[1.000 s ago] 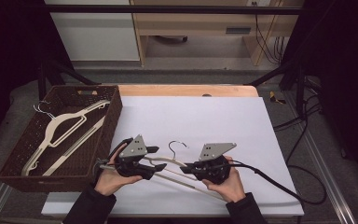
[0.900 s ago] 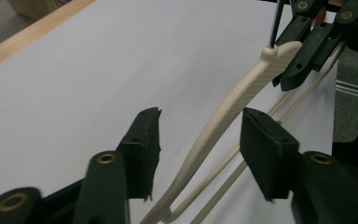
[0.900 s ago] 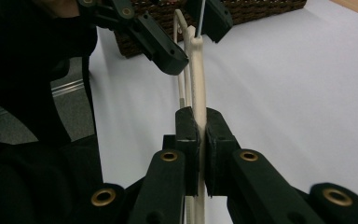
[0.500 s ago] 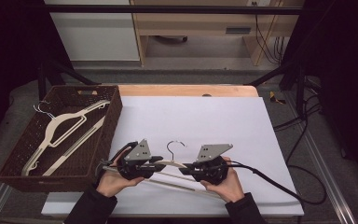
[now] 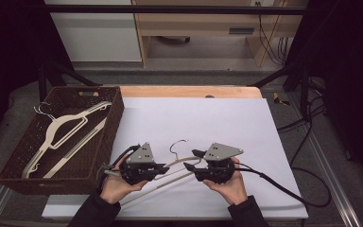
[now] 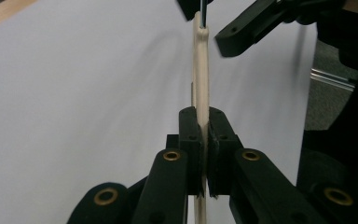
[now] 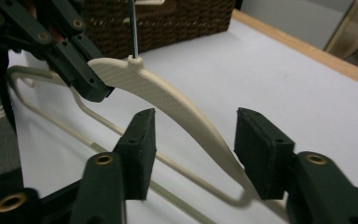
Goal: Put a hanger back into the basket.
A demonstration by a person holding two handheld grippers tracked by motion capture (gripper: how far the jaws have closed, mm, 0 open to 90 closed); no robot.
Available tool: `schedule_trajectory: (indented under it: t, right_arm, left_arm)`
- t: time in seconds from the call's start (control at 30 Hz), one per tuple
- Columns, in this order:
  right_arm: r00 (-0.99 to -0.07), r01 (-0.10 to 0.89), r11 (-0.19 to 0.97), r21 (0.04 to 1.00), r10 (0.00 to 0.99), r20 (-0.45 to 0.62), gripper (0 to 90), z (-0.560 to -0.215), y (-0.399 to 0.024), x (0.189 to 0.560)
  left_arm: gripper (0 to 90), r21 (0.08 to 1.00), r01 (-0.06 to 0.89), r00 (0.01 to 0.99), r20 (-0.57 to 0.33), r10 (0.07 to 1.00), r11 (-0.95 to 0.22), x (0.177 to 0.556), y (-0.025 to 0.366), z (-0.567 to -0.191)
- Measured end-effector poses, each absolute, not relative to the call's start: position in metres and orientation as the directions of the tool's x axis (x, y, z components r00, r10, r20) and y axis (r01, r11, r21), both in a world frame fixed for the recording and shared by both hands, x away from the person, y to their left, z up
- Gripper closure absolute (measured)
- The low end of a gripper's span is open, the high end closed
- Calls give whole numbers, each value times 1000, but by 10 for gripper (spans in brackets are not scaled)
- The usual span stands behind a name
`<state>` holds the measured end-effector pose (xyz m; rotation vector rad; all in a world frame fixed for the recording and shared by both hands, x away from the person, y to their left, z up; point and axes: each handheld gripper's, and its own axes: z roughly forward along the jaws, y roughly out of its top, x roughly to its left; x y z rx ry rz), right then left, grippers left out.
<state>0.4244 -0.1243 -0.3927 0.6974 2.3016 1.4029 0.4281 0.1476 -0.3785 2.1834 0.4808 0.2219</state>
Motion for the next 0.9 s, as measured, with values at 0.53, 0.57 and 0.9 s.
schedule_trajectory:
  t: [0.53, 0.57, 0.9]
  right_arm:
    - [-667, 280, 190, 941, 744, 48, 182, -389, -201, 420]
    - [-651, 290, 182, 940, 757, 54, 165, -390, -204, 420]
    - [-569, 330, 98, 939, 815, 115, 86, -394, -239, 416]
  left_arm:
    - [863, 884, 271, 796, 17, 605, -381, 421, 186, -335]
    - [862, 890, 269, 791, 13, 612, -368, 420, 188, -331]
    - [863, 922, 213, 766, 48, 641, -324, 418, 217, -275]
